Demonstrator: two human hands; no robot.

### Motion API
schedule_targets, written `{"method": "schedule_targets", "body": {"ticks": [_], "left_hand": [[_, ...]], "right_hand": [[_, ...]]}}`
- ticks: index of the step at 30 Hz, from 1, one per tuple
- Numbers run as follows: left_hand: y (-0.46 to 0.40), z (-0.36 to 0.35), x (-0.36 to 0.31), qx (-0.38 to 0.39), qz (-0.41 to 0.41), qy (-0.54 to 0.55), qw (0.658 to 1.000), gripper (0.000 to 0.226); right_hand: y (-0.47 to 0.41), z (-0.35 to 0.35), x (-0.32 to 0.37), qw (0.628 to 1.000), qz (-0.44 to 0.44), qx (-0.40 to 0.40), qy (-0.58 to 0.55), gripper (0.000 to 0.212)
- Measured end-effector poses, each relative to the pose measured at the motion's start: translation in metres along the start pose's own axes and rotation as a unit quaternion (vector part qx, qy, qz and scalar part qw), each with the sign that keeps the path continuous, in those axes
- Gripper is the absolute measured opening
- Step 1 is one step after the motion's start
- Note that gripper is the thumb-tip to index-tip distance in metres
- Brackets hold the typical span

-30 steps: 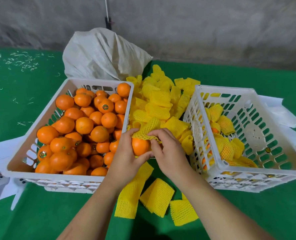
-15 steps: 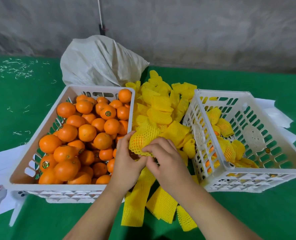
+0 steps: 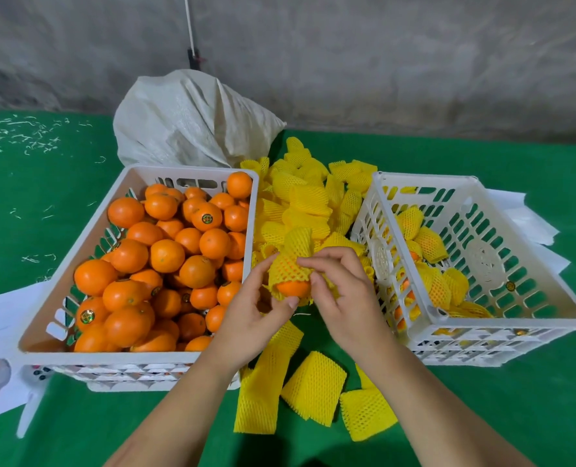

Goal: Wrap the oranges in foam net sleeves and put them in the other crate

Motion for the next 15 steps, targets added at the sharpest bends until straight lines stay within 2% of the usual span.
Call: {"method": "schedule_targets", "body": {"ticks": [2,7,10,11,13,15], "left_hand": [[0.0,0.001,-0.003,-0.016,-0.01,-0.023,1.0,0.067],[-0.001,0.008,-0.011,-0.054,-0.05,0.017,0.997,0.061],[-0.002,0.017,-0.009,-0.098,-0.063,0.041,0.992,0.058],[-0.002,0.018,-0.007,-0.106,-0.058,0.046,0.992,0.06],[-0.002,0.019,0.0,-0.107,-0.041,0.06,0.992,0.065],[-0.001,0.014,0.001,-0.086,-0.035,0.061,0.994,0.071]], "right_hand": [[0.002,0.004,-0.004,1.0,-0.006,-0.012,0.021,0.029],[0.017,0.011,0.009,0.995,0.029,-0.084,0.052,0.024],[0.025,-0.008,0.02,0.998,0.034,-0.034,0.03,0.02],[0.027,-0.012,0.016,1.0,-0.001,-0.018,0.002,0.019],[0.03,-0.01,-0.003,0.985,-0.134,-0.039,-0.106,0.022],[0.035,-0.017,-0.024,0.935,-0.268,-0.05,-0.225,0.044]]}}
Point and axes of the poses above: each hand's wrist, its own y-axis away from the middle knuckle, its own z-axis out of the back of the hand, x = y × z, the point moved 10 cm from there along -y, towards the middle knuckle, and after that the axes turned 4 degrees about y, right-handed, at the moved point
